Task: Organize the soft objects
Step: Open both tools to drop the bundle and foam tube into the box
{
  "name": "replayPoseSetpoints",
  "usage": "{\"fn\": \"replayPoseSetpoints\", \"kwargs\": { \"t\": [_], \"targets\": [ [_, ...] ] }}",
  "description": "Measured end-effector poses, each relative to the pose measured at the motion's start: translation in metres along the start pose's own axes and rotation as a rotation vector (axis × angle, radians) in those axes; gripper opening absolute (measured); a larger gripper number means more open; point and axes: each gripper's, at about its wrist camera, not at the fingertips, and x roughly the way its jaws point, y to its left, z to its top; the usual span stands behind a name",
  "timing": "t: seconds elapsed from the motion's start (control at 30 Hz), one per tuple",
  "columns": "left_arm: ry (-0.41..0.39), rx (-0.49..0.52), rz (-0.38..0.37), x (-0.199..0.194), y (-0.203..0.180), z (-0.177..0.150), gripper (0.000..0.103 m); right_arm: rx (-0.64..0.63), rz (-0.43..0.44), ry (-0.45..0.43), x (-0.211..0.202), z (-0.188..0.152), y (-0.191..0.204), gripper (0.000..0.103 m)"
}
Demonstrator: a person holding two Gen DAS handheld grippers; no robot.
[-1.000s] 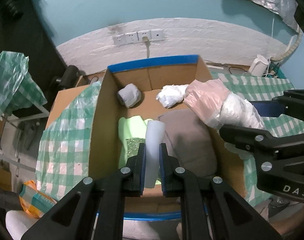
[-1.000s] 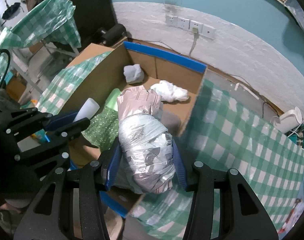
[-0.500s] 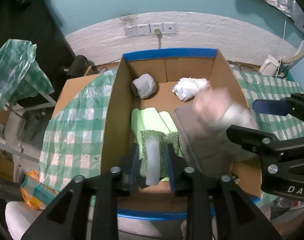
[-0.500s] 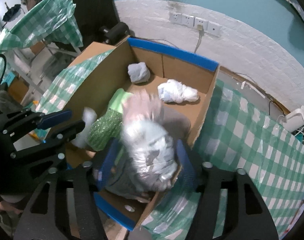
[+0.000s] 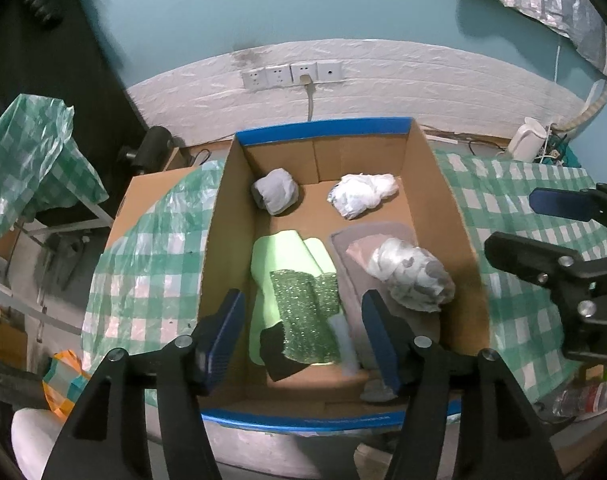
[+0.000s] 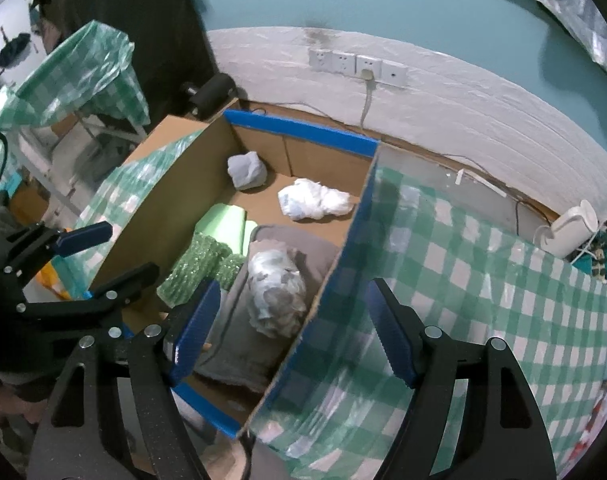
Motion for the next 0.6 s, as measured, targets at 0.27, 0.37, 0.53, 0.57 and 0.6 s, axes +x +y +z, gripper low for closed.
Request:
{"fn": "replayPoseSetpoints", "kwargs": {
  "t": [0.27, 0.37, 0.53, 0.57, 0.6],
  "targets": [
    [-0.046, 0.033, -0.046, -0.022, -0.021, 0.0, 0.074, 0.041, -0.01, -0.047, -0.032, -0.012, -0.013, 0.076],
    [-0.072, 0.064, -0.052, -0.031, -0.033, 0.0, 0.081, 0.057, -0.013, -0.061, -0.04, -0.015, -0.019, 0.076],
    [-0.096, 0.084, -0.058, -0.04, -0.046, 0.0, 0.082, 0.075, -0.035, -0.084, -0.052, -0.02, -0.029, 0.076],
    [-0.1, 0.082, -0.062, -0.041, -0.047, 0.001, 0.084, 0.078, -0.04, -0.089, -0.054, -0.021, -0.031, 0.076],
    [-0.105, 0.079, -0.064, -0.042, -0.048, 0.0, 0.087, 0.081, -0.046, -0.095, -0.057, -0.023, -0.032, 0.076]
  ]
}}
